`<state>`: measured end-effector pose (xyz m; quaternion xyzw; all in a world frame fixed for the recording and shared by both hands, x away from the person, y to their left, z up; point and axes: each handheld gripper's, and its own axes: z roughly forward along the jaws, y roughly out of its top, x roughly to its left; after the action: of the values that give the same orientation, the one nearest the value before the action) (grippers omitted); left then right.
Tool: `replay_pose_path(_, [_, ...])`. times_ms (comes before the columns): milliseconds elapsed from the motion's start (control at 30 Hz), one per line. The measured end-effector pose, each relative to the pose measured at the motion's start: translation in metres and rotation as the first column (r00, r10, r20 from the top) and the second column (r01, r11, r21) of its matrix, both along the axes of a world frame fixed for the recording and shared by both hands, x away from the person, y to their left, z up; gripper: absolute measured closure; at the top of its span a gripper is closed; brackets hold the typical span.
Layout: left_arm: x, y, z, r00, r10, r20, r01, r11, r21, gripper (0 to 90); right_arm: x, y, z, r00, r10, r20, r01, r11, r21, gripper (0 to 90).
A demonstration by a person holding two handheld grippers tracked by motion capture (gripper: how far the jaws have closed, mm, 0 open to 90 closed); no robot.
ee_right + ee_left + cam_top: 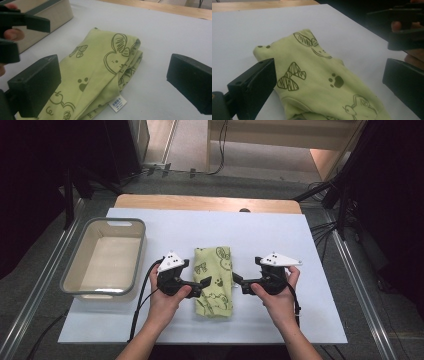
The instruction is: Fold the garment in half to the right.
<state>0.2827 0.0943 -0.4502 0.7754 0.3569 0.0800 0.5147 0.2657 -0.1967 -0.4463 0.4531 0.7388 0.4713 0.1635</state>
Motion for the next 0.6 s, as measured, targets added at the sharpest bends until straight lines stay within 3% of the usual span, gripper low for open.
replay_pose_path(600, [-0.031, -0.002, -0.011, 0.9999, -0.012, 0.004, 0.012, 0.9996, 0.024, 0.0, 0.027, 0.006, -0.002, 0.9997, 0.020, -0.016, -0.020, 0.9998, -0.008, 0.0])
